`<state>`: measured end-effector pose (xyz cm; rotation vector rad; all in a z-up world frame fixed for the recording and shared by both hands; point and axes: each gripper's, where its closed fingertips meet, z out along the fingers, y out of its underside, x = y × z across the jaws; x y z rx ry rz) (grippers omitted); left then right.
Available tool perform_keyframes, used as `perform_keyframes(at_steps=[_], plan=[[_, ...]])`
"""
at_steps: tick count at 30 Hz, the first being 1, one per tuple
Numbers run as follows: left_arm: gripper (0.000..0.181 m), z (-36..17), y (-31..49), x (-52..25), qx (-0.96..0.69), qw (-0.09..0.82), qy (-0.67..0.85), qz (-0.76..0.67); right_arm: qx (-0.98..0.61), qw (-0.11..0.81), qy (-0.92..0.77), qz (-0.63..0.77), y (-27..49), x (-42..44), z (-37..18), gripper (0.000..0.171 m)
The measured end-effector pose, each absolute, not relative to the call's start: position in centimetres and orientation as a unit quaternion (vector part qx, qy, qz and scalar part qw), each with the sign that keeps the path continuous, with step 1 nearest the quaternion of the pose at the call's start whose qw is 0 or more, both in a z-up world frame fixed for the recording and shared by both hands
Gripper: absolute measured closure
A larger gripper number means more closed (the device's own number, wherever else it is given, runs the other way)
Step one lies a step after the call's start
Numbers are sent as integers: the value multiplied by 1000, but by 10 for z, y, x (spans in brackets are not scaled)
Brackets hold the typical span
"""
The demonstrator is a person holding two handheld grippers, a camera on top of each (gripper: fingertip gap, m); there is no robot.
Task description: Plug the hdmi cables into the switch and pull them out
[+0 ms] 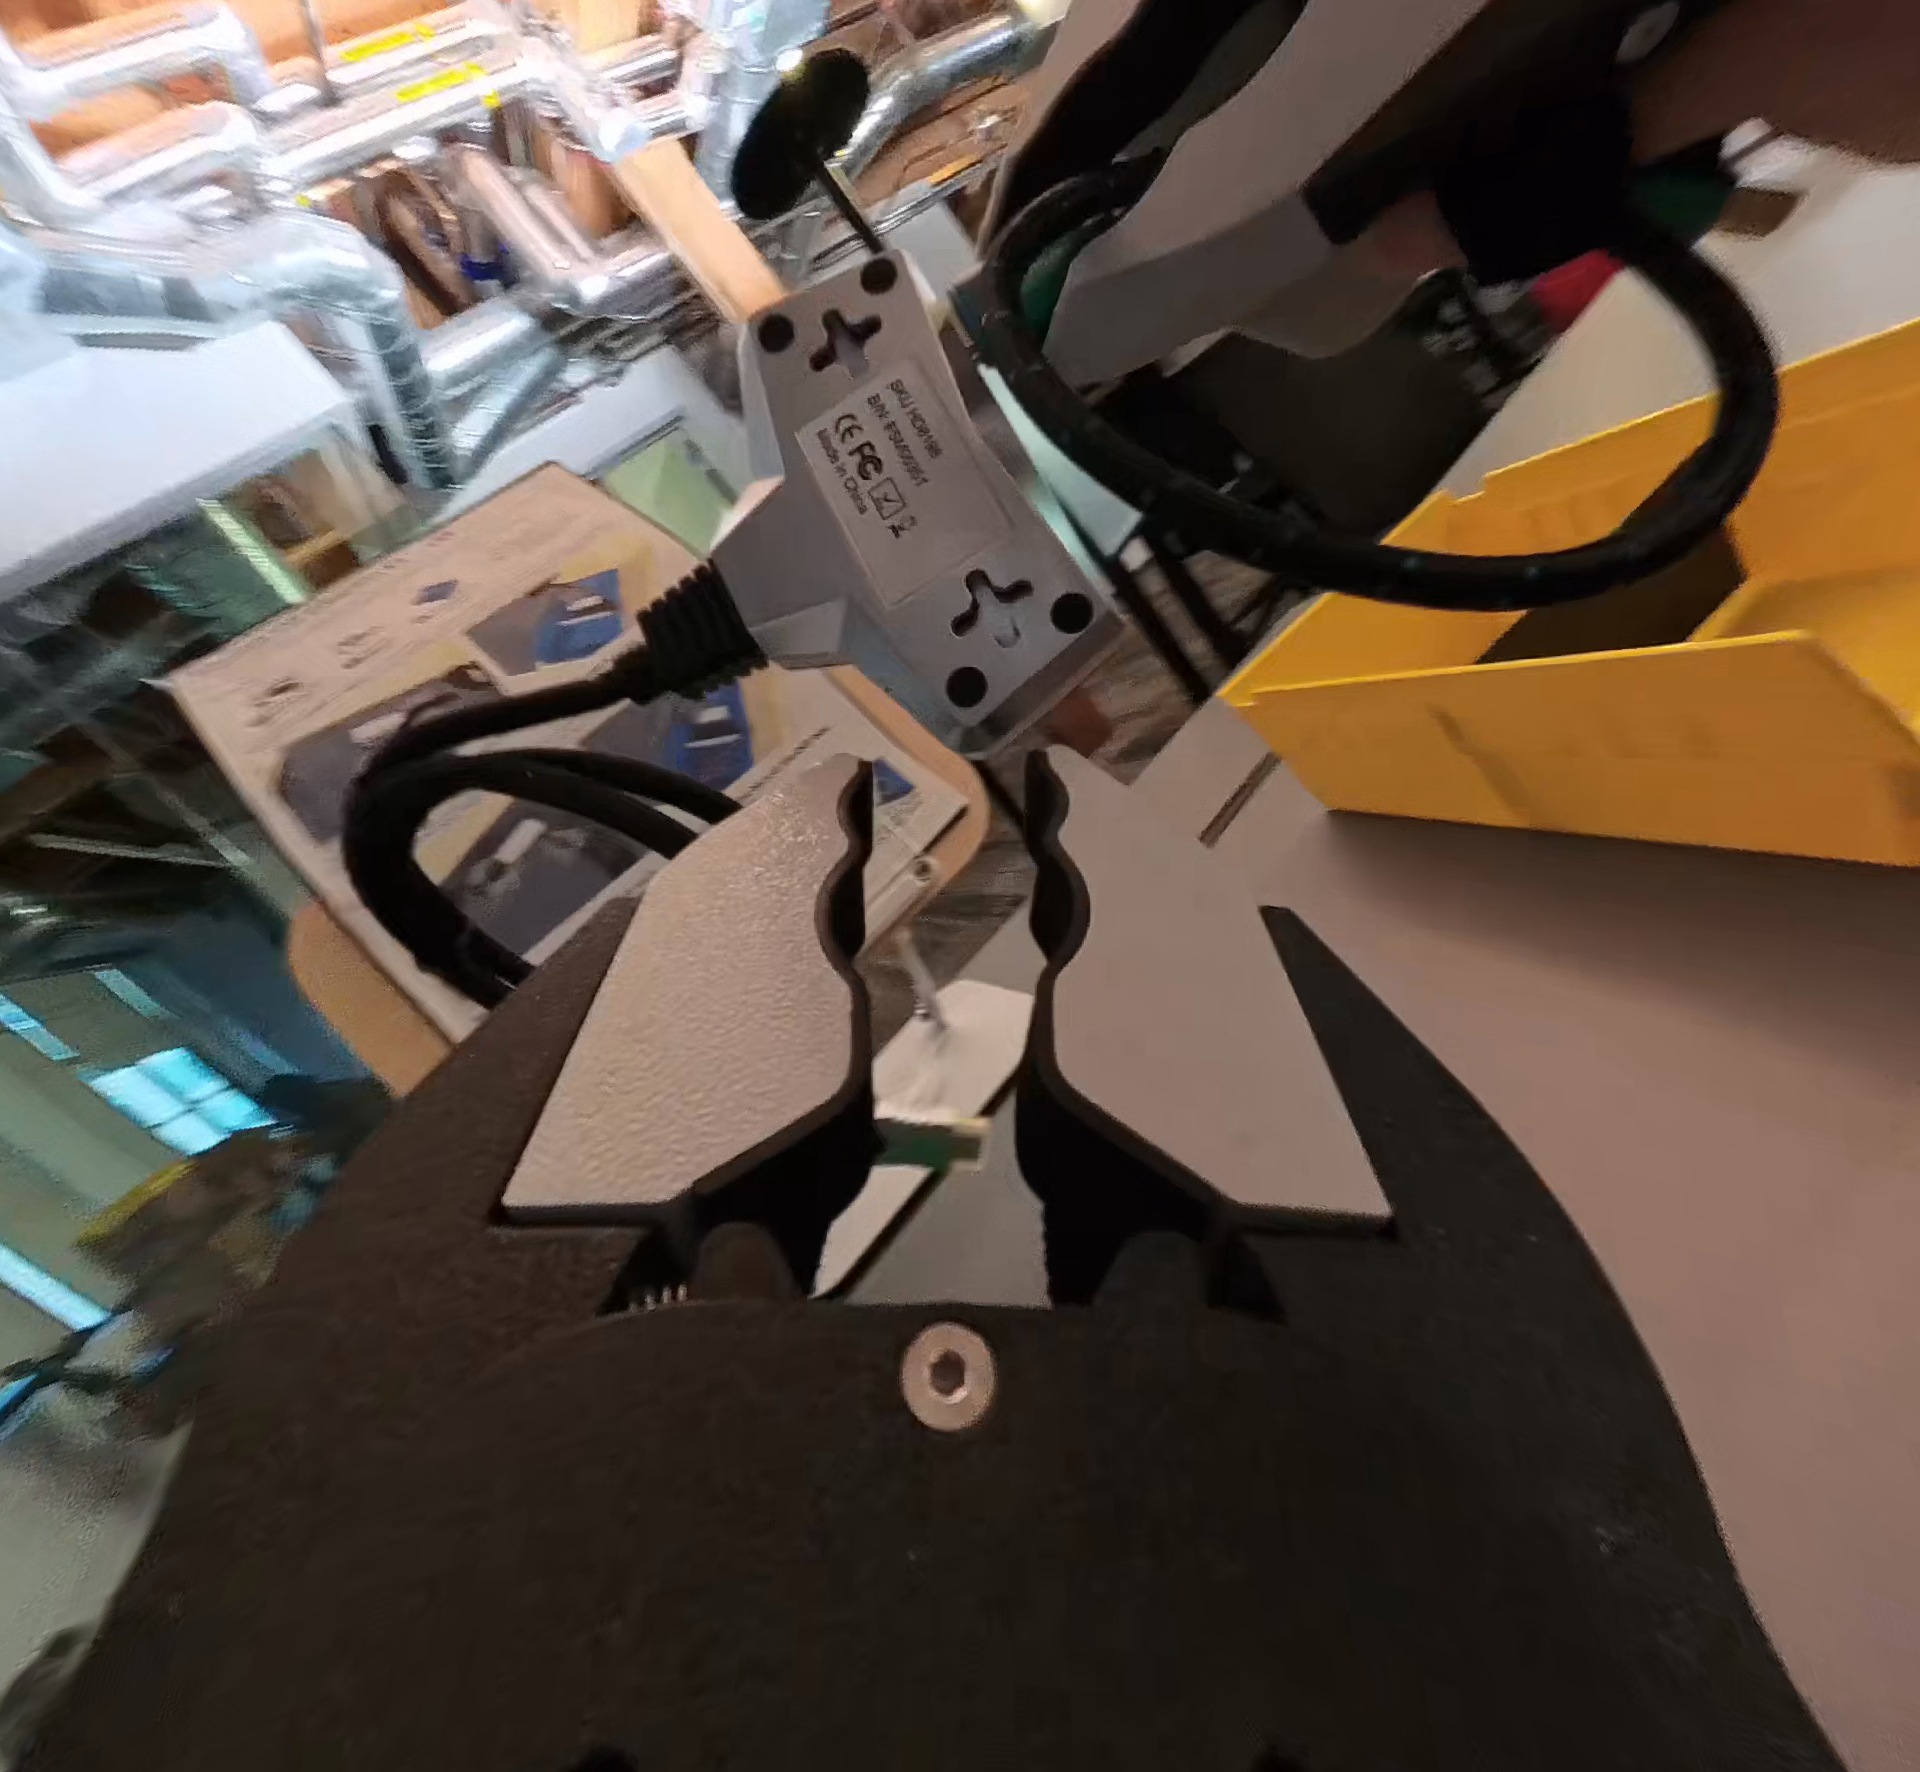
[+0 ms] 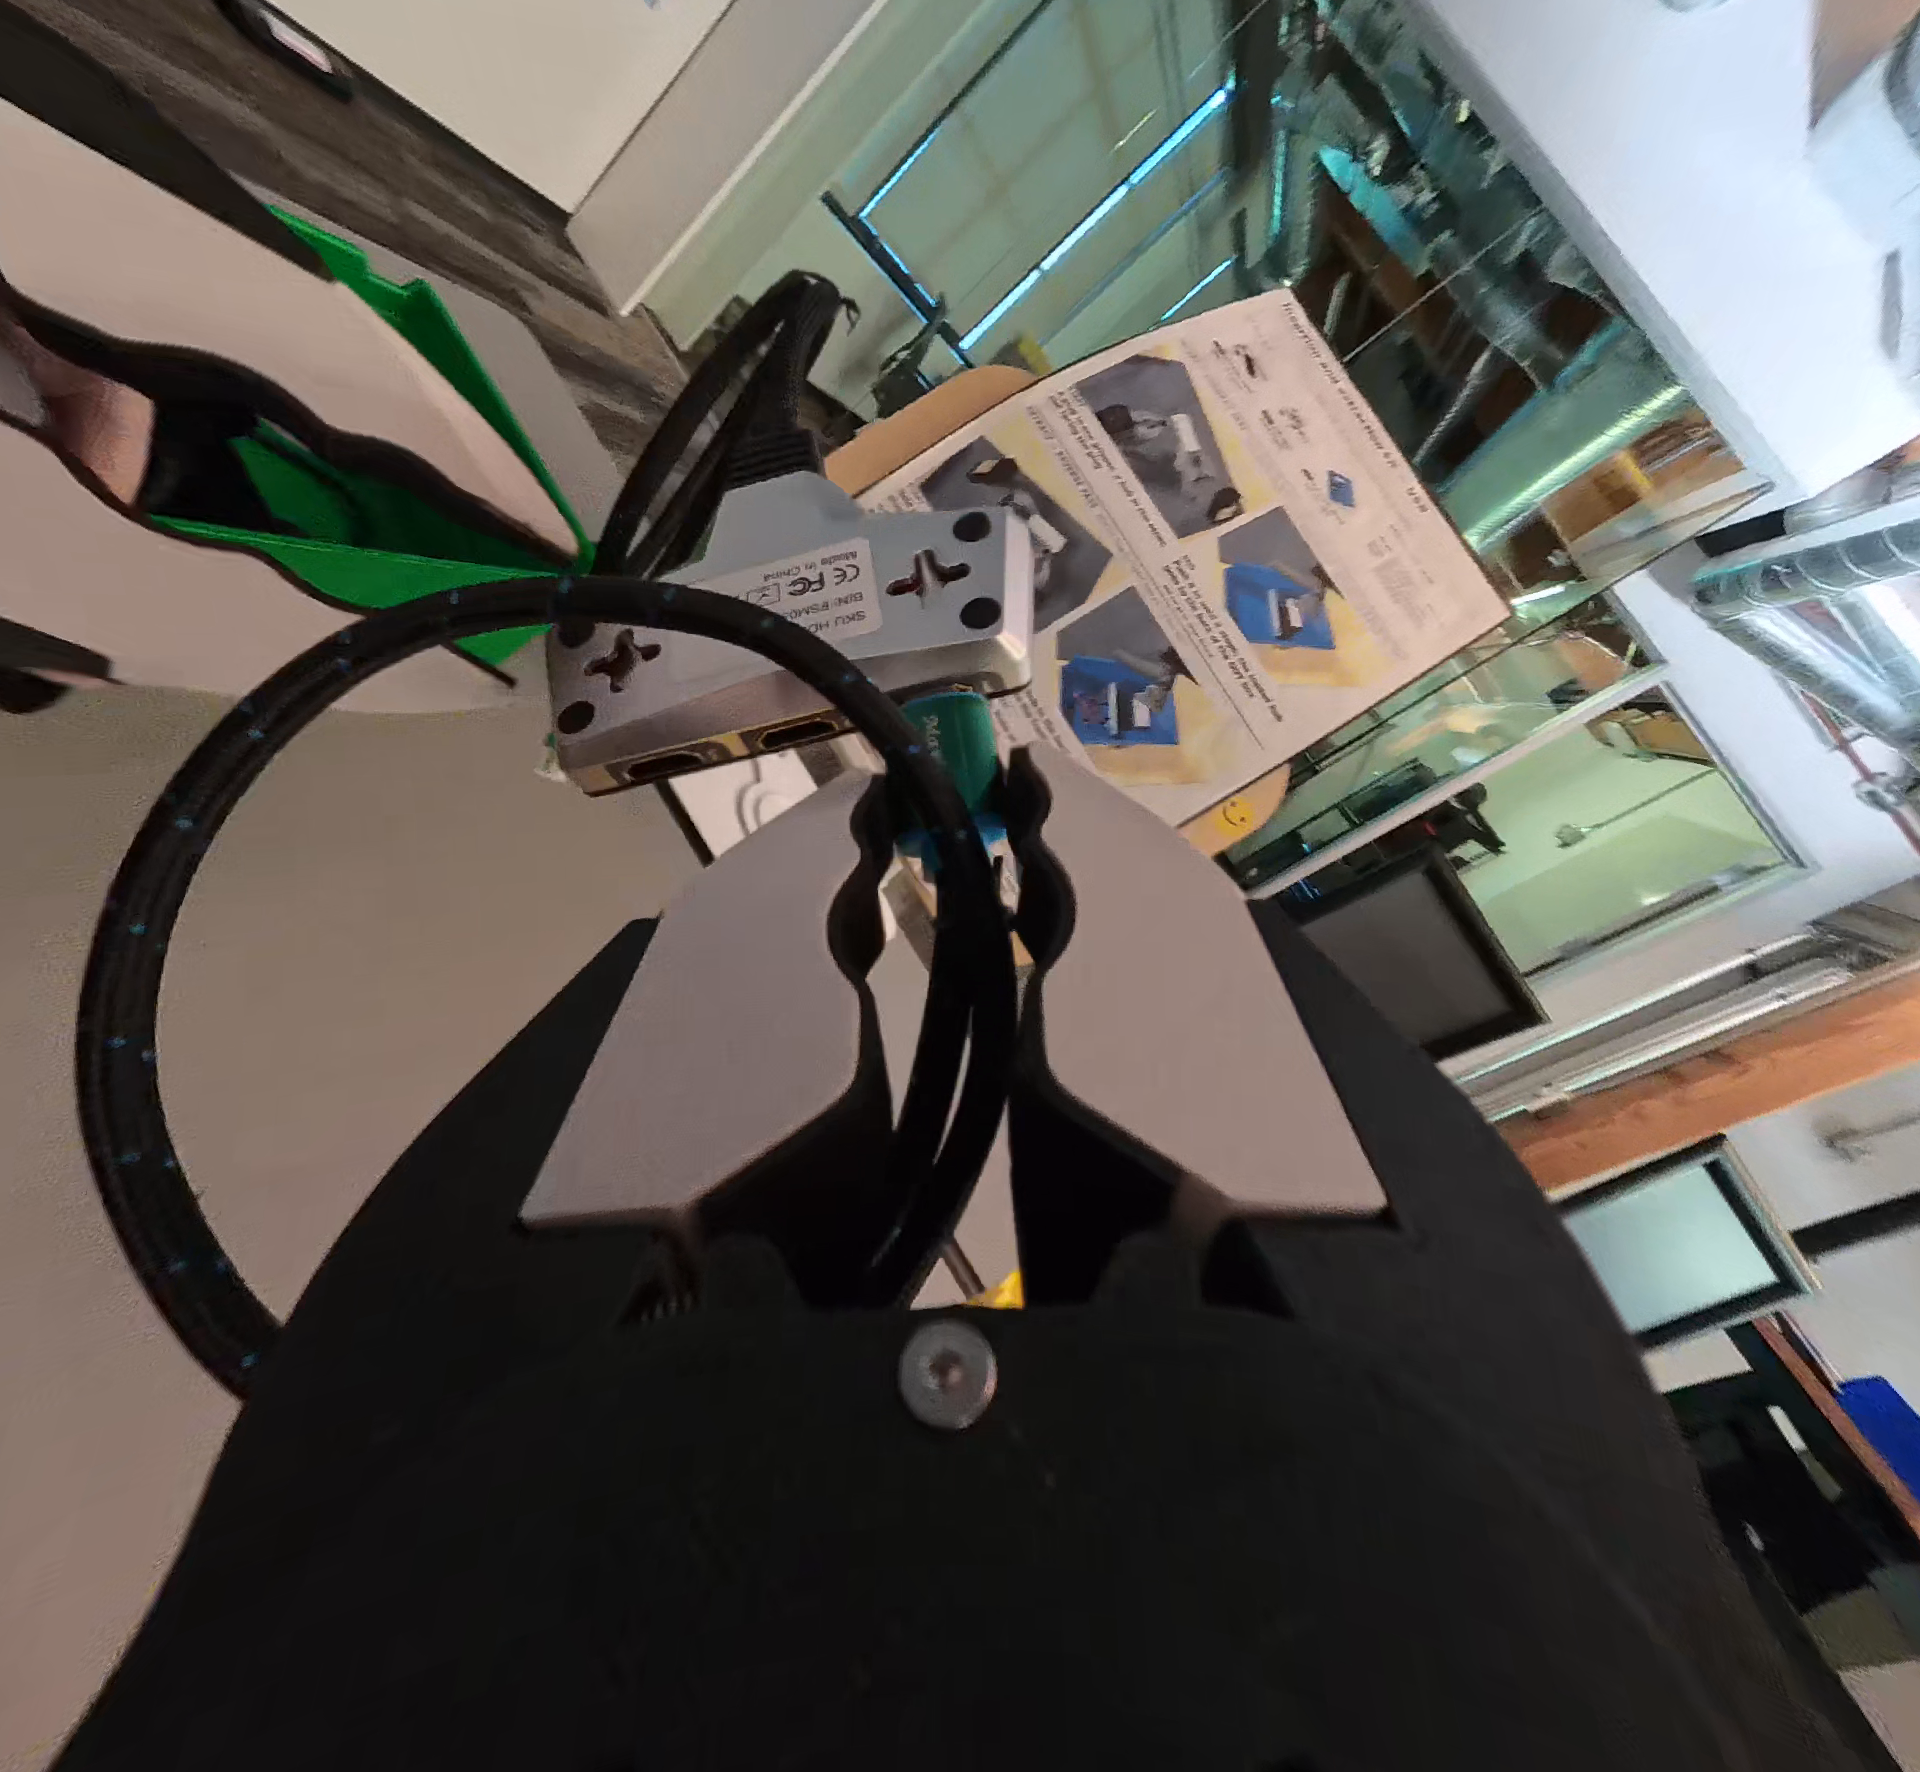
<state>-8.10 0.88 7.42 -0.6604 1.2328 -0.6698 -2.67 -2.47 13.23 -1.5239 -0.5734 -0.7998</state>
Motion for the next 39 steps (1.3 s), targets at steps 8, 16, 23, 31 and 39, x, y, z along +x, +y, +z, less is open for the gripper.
perform_keyframes(at_steps=[8, 16, 23, 31, 39], plan=[[124, 93, 10, -91, -366, 531, 534, -546, -585, 678, -257, -363, -28, -42, 147, 150], [130, 113, 1, -103, -364, 456, 475, -658, -542, 746, -239, -303, -22, -74, 141, 150], [153, 118, -6, -111, -350, 377, 463, -722, -551, 765, -225, -245, -12, -81, 131, 149], [160, 126, -8, -118, -339, 363, 437, -749, -561, 763, -226, -227, -8, -76, 127, 152], [159, 131, -9, -123, -317, 375, 429, -758, -568, 749, -257, -225, -11, -82, 126, 154]])
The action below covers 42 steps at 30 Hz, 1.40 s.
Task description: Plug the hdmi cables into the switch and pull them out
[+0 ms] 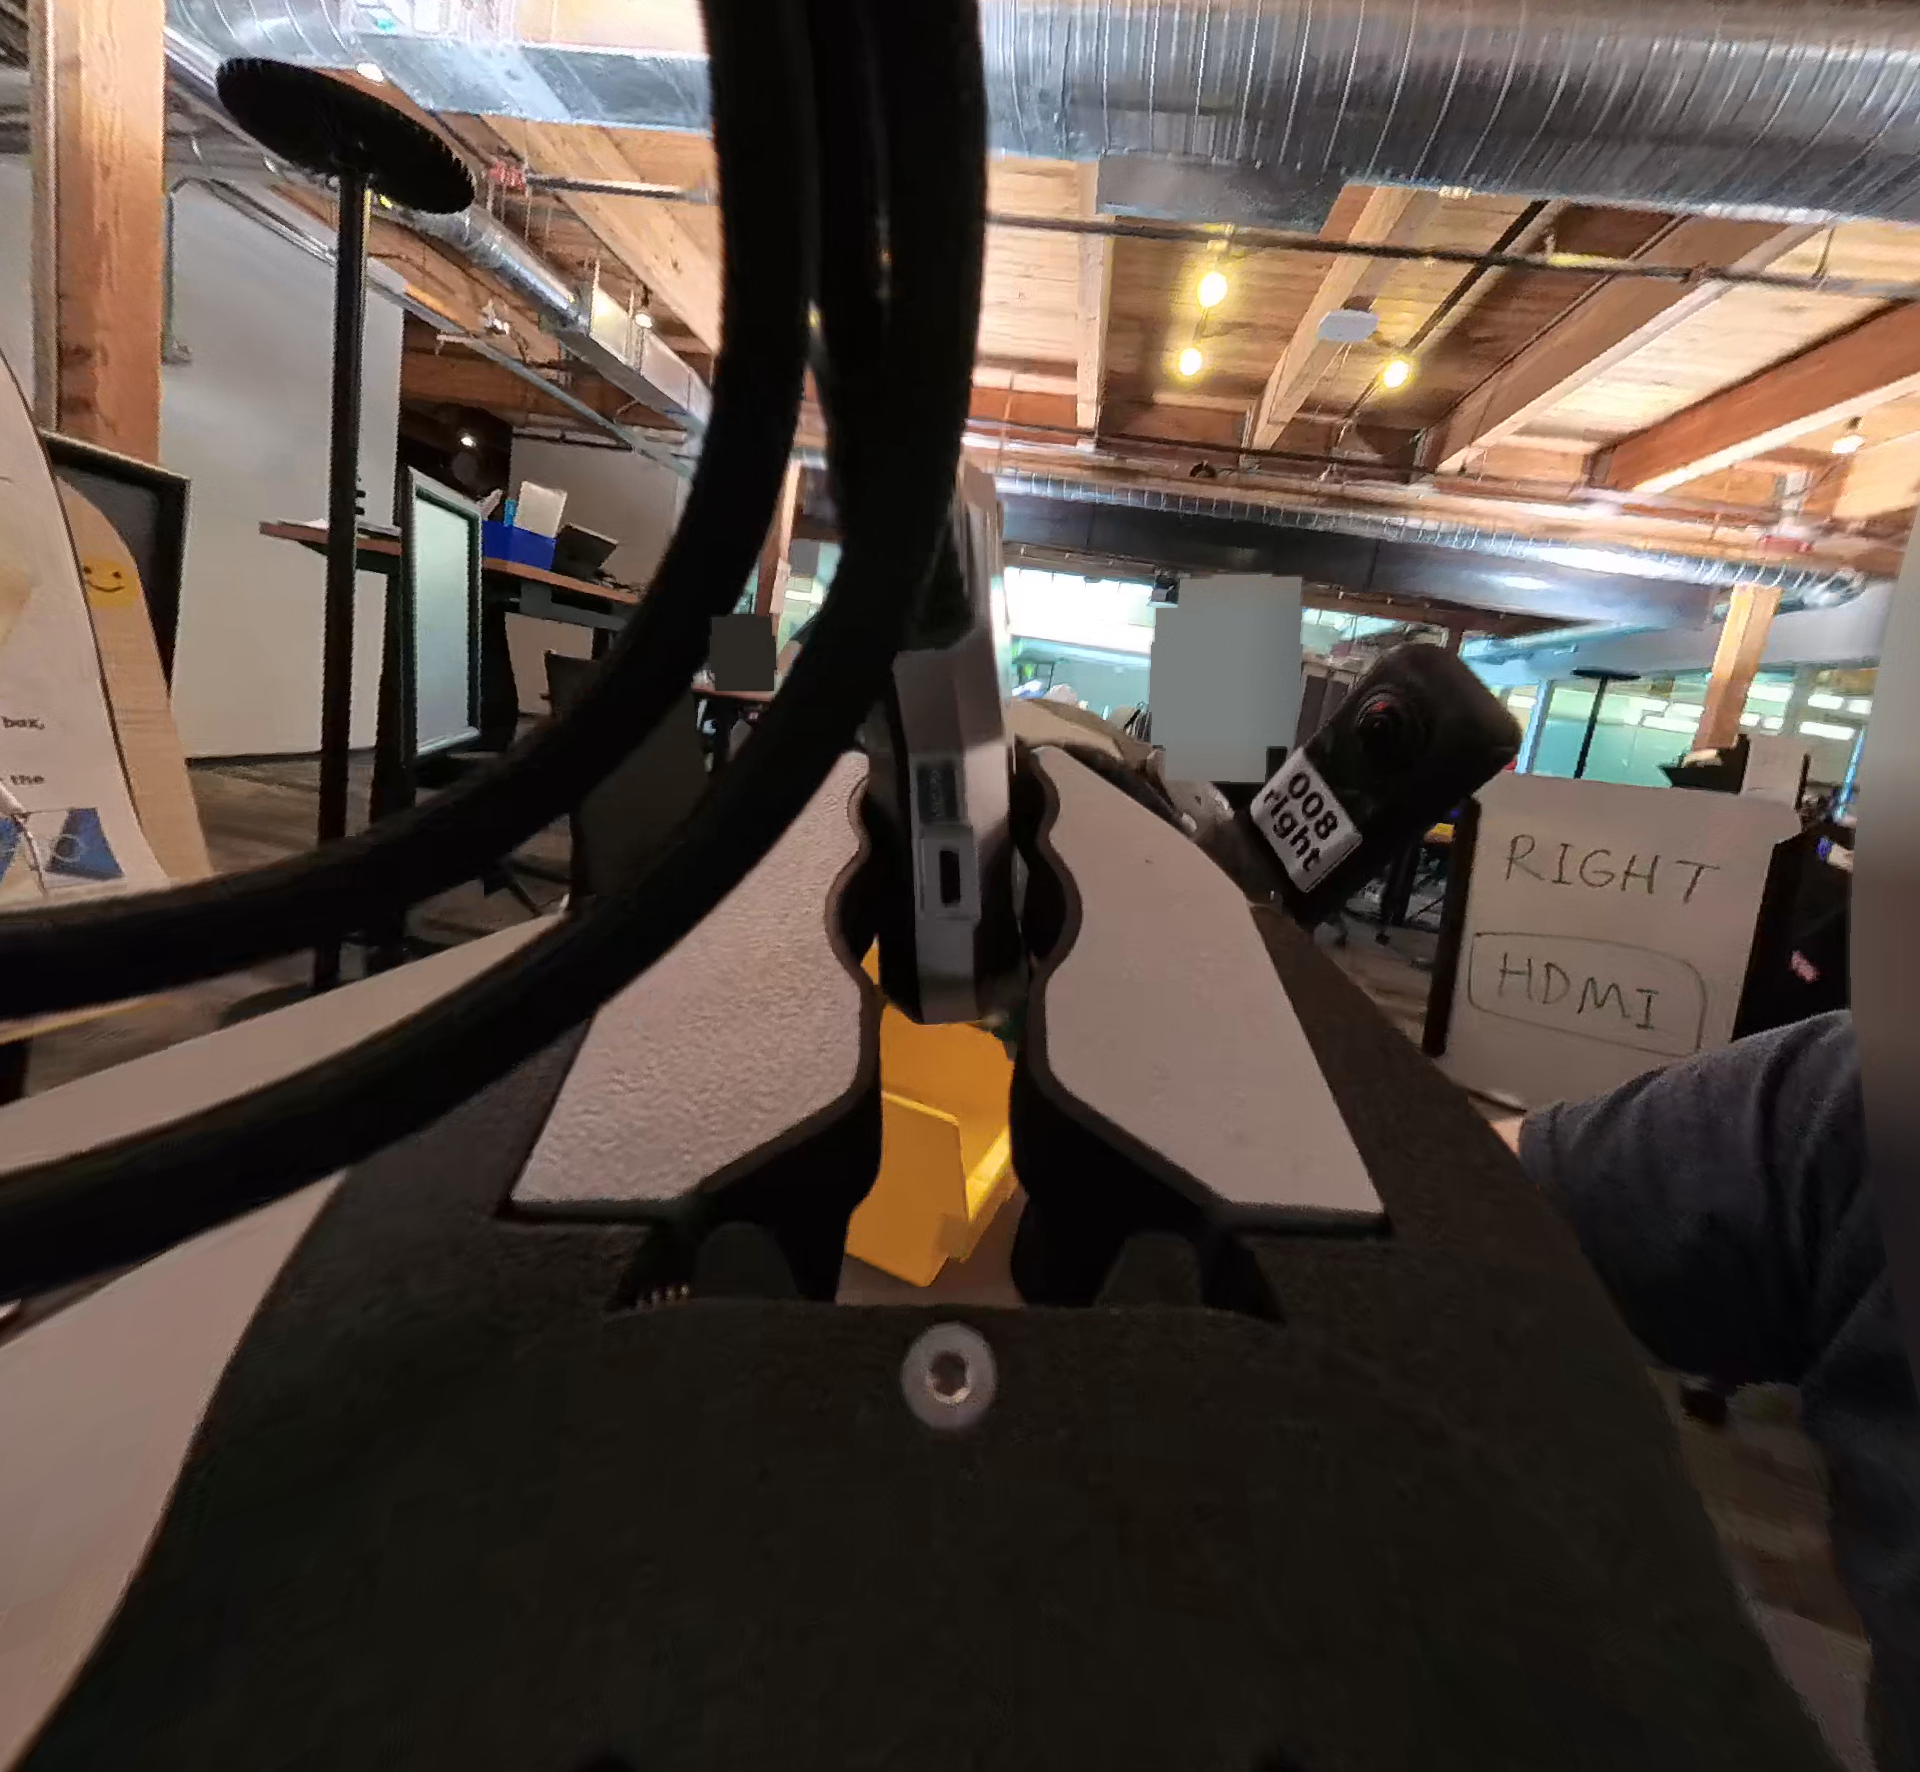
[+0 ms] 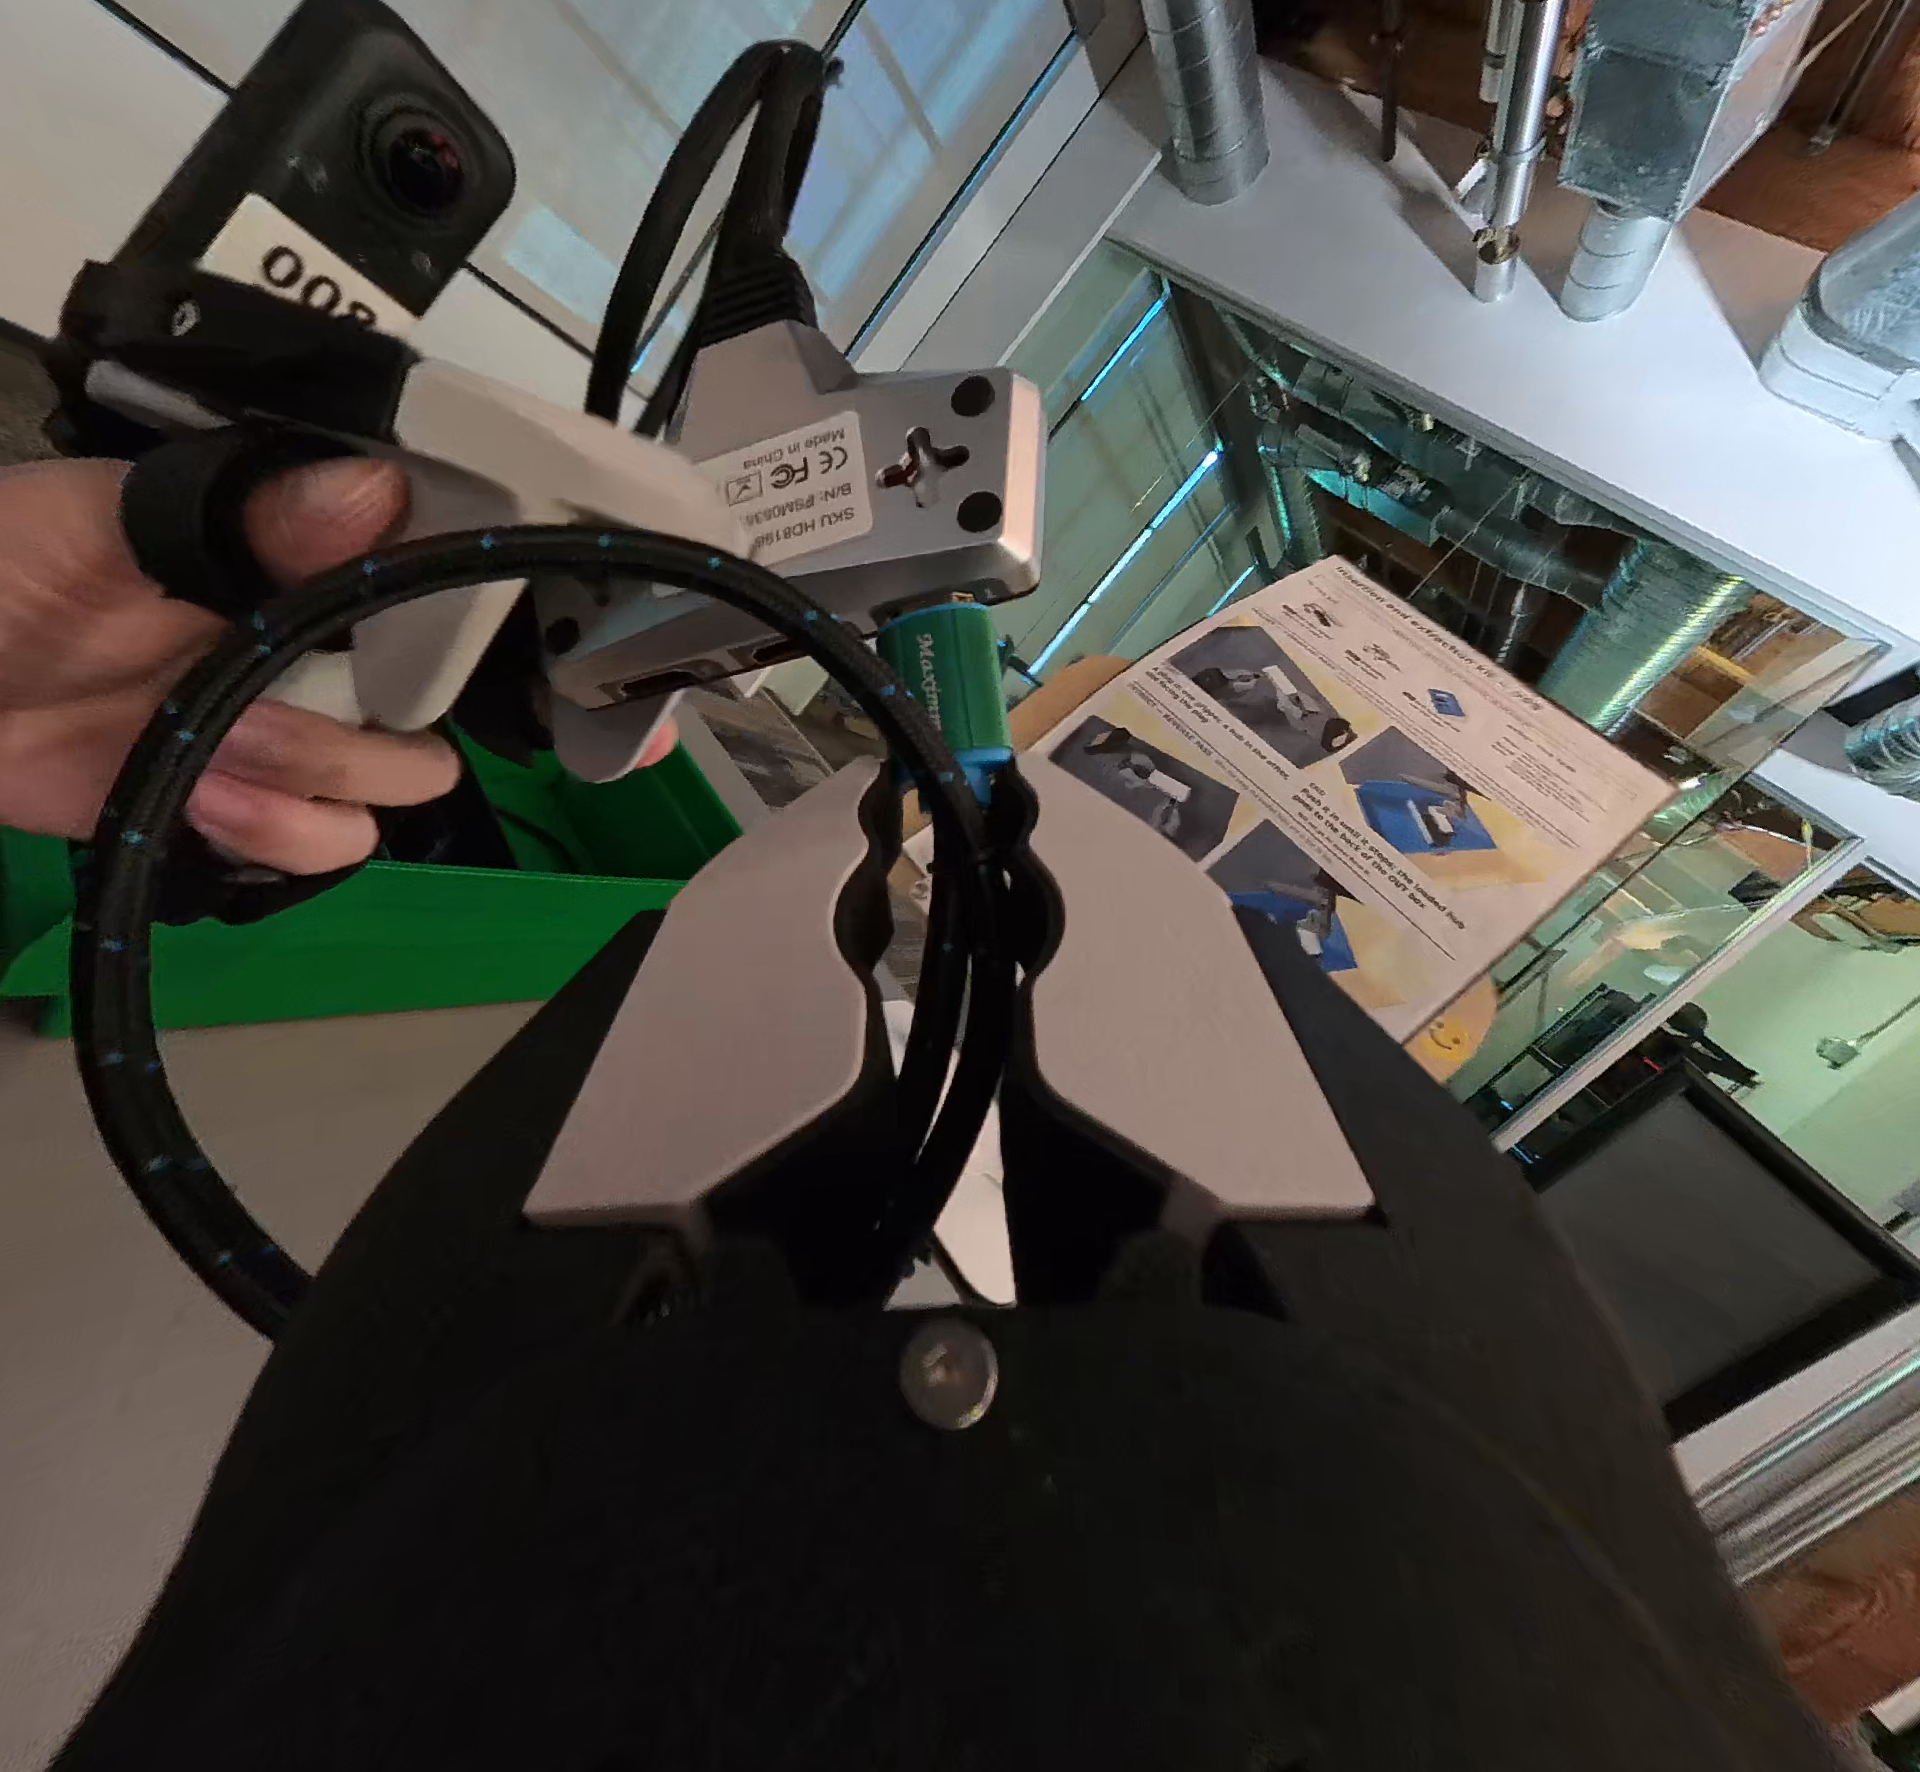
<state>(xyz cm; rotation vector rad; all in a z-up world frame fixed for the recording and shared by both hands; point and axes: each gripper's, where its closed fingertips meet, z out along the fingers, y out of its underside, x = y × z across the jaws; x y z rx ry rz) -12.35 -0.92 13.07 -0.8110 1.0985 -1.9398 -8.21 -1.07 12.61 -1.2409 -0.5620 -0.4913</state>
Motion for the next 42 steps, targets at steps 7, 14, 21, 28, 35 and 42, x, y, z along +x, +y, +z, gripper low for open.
perform_keyframes(at_steps=[7, 14, 21, 28, 35, 42], plan=[[158, 125, 1, -120, -356, 358, 424, -752, -604, 735, -248, -183, 1, -83, 111, 154], [158, 113, 5, -111, -392, 332, 435, -740, -636, 701, -263, -185, 7, -74, 99, 155], [158, 96, 3, -101, -417, 302, 453, -728, -665, 655, -304, -193, 8, -63, 89, 154], [158, 105, 8, -106, -417, 286, 456, -732, -666, 681, -282, -116, 8, -72, 93, 153], [160, 109, 14, -114, -435, 279, 488, -704, -691, 639, -329, 73, -14, -77, 87, 147], [158, 100, 3, -116, -435, 240, 534, -684, -666, 664, -231, 251, -15, -67, 107, 146]])
